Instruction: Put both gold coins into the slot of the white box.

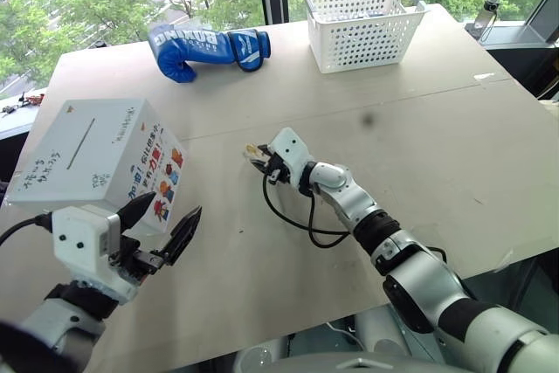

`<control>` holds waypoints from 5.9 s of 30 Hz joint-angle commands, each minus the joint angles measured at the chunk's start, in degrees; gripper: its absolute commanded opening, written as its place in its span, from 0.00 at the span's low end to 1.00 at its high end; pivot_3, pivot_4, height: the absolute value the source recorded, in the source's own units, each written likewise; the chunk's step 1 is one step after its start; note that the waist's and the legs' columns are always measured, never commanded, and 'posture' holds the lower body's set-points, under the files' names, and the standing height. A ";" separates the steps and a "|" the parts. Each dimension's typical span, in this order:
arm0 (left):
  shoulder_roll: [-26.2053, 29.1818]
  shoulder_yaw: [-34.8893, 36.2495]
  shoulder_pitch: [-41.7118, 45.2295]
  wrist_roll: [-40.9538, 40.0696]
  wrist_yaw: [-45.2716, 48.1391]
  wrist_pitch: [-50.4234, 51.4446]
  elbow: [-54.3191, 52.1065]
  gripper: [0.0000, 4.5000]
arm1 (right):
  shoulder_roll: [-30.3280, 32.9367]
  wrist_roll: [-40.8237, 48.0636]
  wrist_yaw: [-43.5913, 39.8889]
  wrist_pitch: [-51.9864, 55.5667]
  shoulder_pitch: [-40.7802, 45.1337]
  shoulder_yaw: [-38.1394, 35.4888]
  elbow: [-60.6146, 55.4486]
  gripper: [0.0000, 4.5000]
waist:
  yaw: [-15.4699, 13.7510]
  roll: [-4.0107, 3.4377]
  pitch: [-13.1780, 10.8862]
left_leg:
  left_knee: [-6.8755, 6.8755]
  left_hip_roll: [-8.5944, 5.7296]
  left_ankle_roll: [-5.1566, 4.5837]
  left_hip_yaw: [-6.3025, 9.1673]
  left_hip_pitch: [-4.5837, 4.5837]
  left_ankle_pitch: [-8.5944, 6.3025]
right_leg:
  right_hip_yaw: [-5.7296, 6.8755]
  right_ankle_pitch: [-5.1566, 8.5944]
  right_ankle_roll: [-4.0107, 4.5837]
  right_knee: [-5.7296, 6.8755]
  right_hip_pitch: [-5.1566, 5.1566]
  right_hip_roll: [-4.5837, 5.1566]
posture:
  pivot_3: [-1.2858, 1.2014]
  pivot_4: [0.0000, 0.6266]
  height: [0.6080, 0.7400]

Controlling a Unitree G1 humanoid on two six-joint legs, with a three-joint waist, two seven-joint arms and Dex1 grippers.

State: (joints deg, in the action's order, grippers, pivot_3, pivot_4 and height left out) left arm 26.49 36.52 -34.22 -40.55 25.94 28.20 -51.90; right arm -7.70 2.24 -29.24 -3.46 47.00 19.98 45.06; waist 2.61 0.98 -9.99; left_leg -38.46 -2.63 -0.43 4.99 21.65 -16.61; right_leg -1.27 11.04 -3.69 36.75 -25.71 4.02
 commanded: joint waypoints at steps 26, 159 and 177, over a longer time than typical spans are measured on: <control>1.09 -0.70 0.65 1.09 0.17 -1.31 1.30 0.92 | 1.58 0.59 -6.76 16.39 -6.67 1.98 -24.74 0.22 | -0.10 0.01 0.00 | 0.00 0.00 0.00 0.03 0.01 0.00 | 0.04 0.00 0.00 0.00 0.00 0.01 | 0.52 0.24 0.85; -26.83 -30.11 42.78 -36.13 -16.27 -10.30 18.89 0.04 | -5.18 73.00 12.63 47.02 -1.87 -19.79 -46.51 0.00 | -0.24 -0.01 0.05 | -0.35 -0.13 -0.07 0.05 0.09 -0.01 | 0.03 -0.03 0.01 0.08 0.10 -0.01 | 0.52 0.24 0.85; -18.48 -23.30 48.03 -34.00 -27.96 -9.82 14.03 0.00 | -0.03 60.82 7.90 39.59 -3.69 -20.53 -43.13 0.99 | -0.25 -0.02 0.05 | -0.36 -0.13 -0.06 0.09 0.10 0.00 | 0.06 -0.03 0.01 0.07 0.09 -0.04 | 0.52 0.24 0.85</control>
State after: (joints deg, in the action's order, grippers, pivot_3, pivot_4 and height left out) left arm 4.33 10.32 11.34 -74.42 0.10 18.17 -32.66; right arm -7.51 63.78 -18.59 37.36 41.61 0.64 2.68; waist 2.35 0.96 -9.95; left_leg -38.82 -2.76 -0.49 5.09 21.75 -16.61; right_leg -1.20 11.01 -3.68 36.82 -25.62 3.98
